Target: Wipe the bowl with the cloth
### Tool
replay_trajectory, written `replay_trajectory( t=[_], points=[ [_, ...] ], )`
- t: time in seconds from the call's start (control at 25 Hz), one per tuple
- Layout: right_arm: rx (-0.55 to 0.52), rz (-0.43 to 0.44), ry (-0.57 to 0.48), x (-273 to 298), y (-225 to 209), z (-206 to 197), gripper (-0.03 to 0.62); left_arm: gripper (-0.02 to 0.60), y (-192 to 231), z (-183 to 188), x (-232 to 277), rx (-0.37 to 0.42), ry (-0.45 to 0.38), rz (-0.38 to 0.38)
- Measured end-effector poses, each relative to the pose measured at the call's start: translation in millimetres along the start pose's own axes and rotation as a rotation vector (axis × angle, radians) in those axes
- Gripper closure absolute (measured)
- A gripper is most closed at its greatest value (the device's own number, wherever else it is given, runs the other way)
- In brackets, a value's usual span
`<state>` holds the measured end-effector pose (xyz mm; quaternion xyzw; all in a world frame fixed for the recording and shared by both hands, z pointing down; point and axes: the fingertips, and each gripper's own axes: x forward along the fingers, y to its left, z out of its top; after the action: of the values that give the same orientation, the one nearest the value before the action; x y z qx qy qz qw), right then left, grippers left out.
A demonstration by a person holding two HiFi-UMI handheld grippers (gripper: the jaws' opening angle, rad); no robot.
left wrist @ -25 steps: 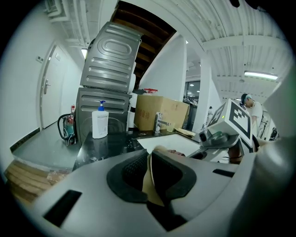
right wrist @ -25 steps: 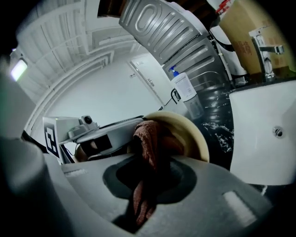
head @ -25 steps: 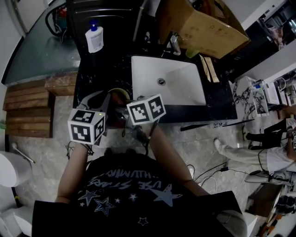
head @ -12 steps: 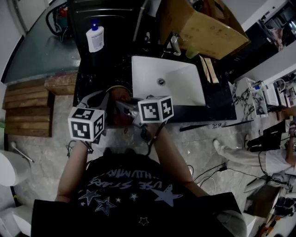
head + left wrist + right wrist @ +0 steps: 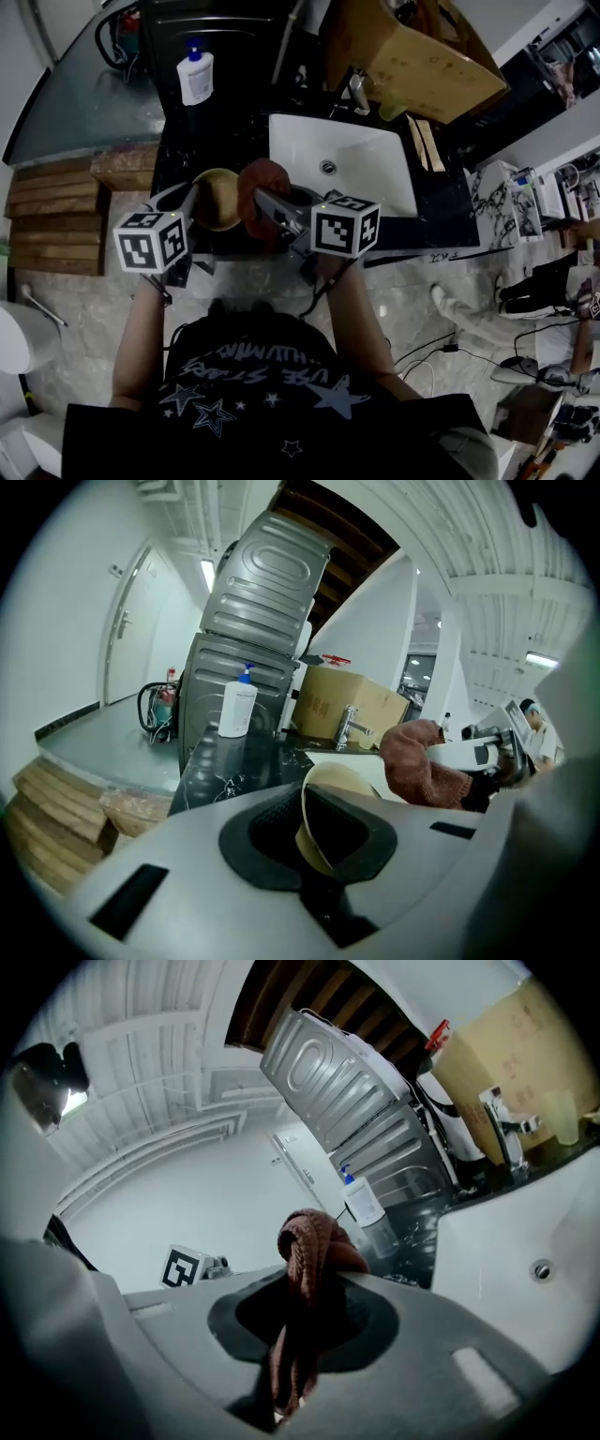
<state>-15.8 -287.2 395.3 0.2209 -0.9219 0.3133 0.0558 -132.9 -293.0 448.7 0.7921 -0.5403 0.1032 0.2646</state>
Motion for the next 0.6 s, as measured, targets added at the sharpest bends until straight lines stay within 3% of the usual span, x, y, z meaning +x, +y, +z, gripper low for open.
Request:
replay_trajectory(
  t=[0.28, 0.48, 0.6],
  points=[
    [0.073, -0.109, 0.038, -6.9, -38.9, -23.3, 0.531, 0.558, 23.5, 15.7, -11.7, -0.128, -0.054, 0.012],
    [0.040, -0.026, 0.049, 12.9, -15.5, -36.4, 0.531, 0.560, 19.3, 26.0, -12.7, -0.177, -0.090, -0.012],
    [-0.017, -0.023, 0.036, 16.8, -10.2, -30.4, 0.531, 0.561, 13.7, 25.2, -10.7, -0.176, -0.078, -0.026]
  ],
)
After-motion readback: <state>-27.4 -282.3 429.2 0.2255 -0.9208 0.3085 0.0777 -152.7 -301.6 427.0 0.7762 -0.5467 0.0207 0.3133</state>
